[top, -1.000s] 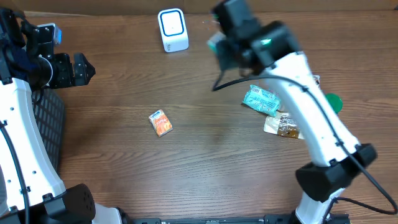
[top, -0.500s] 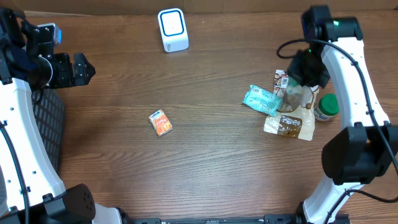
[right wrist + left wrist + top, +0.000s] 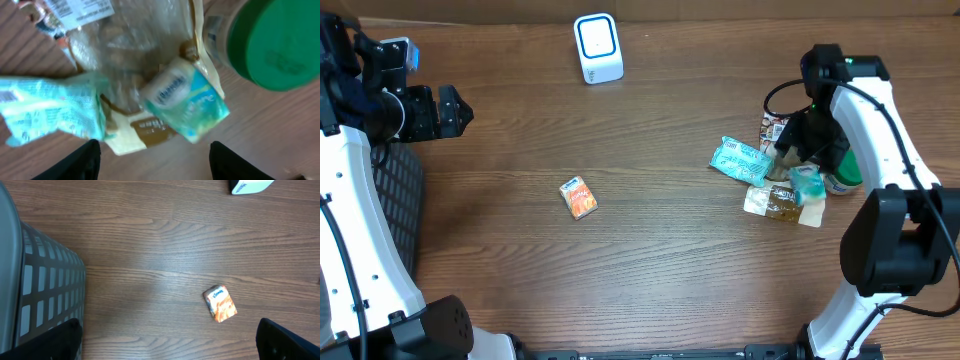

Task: Scan the item barcode
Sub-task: 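Carry the Kleenex pack right and drop it on the pile, then move the right gripper to the orange Kleenex pack and grasp it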

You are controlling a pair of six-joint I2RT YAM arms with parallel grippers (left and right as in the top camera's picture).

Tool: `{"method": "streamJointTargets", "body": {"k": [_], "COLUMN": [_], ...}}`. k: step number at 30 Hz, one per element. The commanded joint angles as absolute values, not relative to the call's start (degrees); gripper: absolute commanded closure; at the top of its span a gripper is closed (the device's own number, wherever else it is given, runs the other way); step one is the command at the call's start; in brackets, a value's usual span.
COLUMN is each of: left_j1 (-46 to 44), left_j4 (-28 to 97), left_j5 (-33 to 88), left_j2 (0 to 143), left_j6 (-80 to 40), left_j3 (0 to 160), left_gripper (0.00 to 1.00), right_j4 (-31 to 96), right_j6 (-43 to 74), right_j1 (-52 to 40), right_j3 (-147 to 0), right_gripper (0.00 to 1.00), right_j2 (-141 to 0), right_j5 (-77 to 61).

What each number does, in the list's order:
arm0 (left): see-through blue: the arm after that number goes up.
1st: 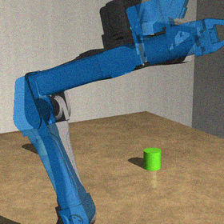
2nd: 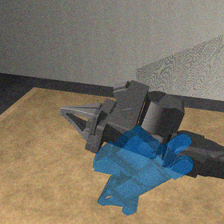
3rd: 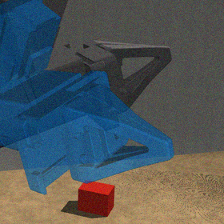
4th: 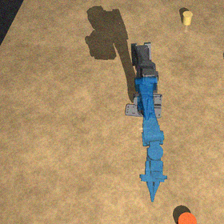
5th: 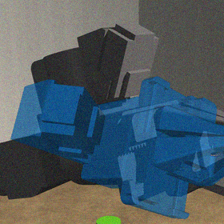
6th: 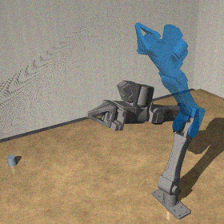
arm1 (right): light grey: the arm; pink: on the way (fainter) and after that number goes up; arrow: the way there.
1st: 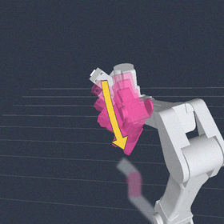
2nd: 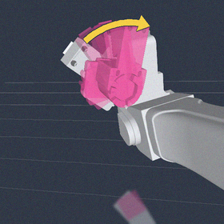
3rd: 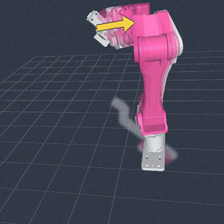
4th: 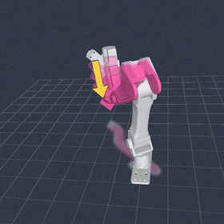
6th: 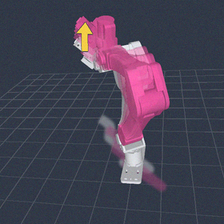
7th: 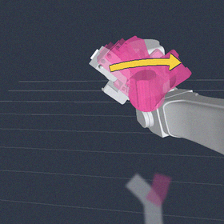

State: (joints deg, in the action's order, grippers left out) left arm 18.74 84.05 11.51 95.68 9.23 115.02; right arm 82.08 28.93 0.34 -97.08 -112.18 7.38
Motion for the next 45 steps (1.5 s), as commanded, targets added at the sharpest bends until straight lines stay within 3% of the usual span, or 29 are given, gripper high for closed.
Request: {"method": "streamJointTargets", "body": {"k": [1, 8, 13, 19, 27, 45], "left_j1": [18.35, 18.35, 18.35, 18.35, 18.35, 18.35], "left_j4": [83.96, 83.96, 83.96, 83.96, 83.96, 83.96], "left_j5": [11.57, 11.57, 11.57, 11.55, 11.57, 11.57], "left_j2": [95.57, 95.57, 95.57, 95.57, 95.57, 95.57], "left_j6": [10.26, 10.26, 10.26, 10.26, 10.26, 10.26], "left_j3": [115.59, 115.59, 115.59, 115.59, 115.59, 115.59], "left_gripper": [0.01, 0.00, 0.00, 0.01, 0.00, 0.00], "right_j4": [83.11, 78.17, 73.43, 67.31, 61.47, 57.28], "right_j6": [25.82, 17.04, 17.28, 18.22, 23.09, 28.53], "right_j1": [-0.23, -8.12, -17.54, -28.47, -38.76, -43.18], "right_j3": [-105.51, -110.67, -108.79, -106.85, -106.85, -106.83], "right_gripper": [0.32, 0.33, 0.36, 0.49, 0.53, 0.58], "right_j2": [-111.92, -112.27, -114.13, -118.41, -123.59, -132.90], "right_j5": [3.40, -15.14, -16.82, -17.21, -18.37, -19.86]}}
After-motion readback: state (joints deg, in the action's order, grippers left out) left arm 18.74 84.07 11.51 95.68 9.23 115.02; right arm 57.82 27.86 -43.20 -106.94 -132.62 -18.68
